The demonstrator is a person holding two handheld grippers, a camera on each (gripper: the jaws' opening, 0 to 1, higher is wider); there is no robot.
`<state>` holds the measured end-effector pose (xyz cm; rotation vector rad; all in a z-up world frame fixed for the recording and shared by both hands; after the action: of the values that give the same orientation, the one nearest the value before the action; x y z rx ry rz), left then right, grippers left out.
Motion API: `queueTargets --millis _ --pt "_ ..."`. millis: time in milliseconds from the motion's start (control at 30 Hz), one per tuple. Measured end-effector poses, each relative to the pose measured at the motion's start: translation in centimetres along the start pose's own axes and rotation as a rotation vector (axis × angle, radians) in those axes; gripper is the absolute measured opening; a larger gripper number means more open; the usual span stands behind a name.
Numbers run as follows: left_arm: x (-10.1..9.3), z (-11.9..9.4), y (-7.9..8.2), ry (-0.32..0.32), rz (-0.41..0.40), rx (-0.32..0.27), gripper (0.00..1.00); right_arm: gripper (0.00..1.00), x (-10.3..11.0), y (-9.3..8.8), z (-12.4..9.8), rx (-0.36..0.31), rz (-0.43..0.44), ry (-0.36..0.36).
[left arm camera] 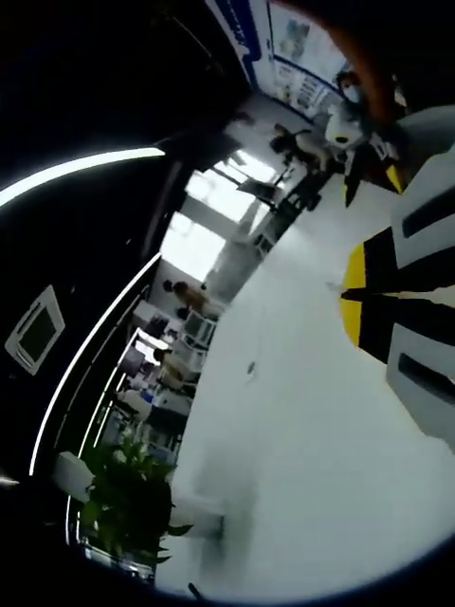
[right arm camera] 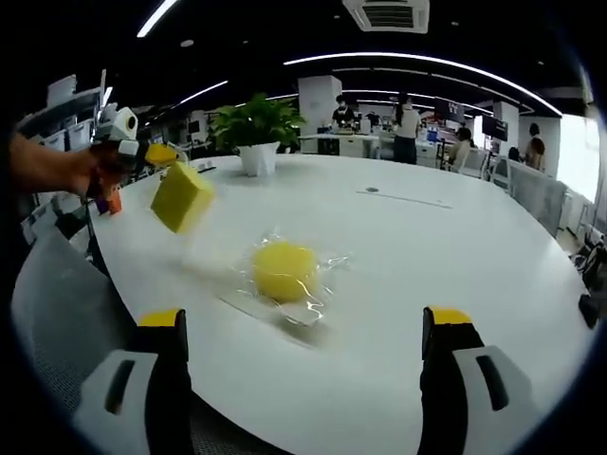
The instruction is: Compare the silicone blocks by pressing each to a similar depth, holding the contact briefly, and releasing to observe deformation and rebound differences across the visible hardness samples.
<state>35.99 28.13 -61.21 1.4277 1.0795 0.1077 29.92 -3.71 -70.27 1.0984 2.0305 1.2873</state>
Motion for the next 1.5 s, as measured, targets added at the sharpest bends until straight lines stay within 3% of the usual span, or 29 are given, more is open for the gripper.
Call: queueTargets --millis 133,300,400,500,700,800,1300,1367,1400,1433,1500 --pt "-1.5 -0.3 1.7 -0.009 0.076 -0.015 0.0 0.96 0.1 0.3 0.0 -0.018 -0.011 0.001" --pt "-2.6 -0.5 3.0 -0.038 0.094 -0.028 0.0 0.96 0.0 0.1 0.1 -0.009 0.012 0.003" --pt "-2.9 -0.6 3.2 -0.04 0.108 -0.023 0.0 0.96 0.2 0.1 0.1 -0.005 0.015 0.009" --pt "-3.1 -1.0 3.3 -0.046 0.11 -0.029 0.0 0.96 0.1 -0.3 0.2 0.018 0.077 0.019" --pt "-3.8 -1.5 4.2 -0.065 0.101 -0.064 0.0 0.96 0.4 -0.1 0.1 0.007 0.048 0.022" --pt "-4.6 -1.6 4.8 -0.107 0.102 -0.089 0.0 0.96 0.4 -0.1 0.1 0.009 0.042 0.028" --pt "-7.4 -1.4 5.1 -0.174 0.119 -0.098 0.0 0.96 0.7 0.0 0.1 0.004 0.039 0.047" --pt "-7.7 -1.5 5.1 -0.188 0.114 -0.095 0.0 0.96 0.9 0.0 0.1 0.003 0.037 0.067" --pt "-8.1 -1.6 5.0 -0.216 0.101 -0.094 0.0 0.96 1.8 0.3 0.3 -0.028 0.106 0.154" --pt "-8.0 -1.7 5.0 -0.211 0.108 -0.098 0.0 0.96 2.1 0.2 0.4 -0.022 0.138 0.192" --pt "-8.0 -1.8 4.9 -0.213 0.108 -0.094 0.0 0.96 2.5 -0.1 0.5 0.019 0.117 0.23"
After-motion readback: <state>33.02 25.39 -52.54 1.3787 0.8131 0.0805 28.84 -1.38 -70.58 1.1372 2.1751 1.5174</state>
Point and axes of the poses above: the point that each gripper's makers call its tool centre point, and the gripper's own axes: z roughly forward along the fingers, x roughly to its left, y roughly out of its top, the point moved 6 cm from there along -z, roughly backward along the fingers, and after that the axes turned 3 degrees about -z, right-handed, at the moved point
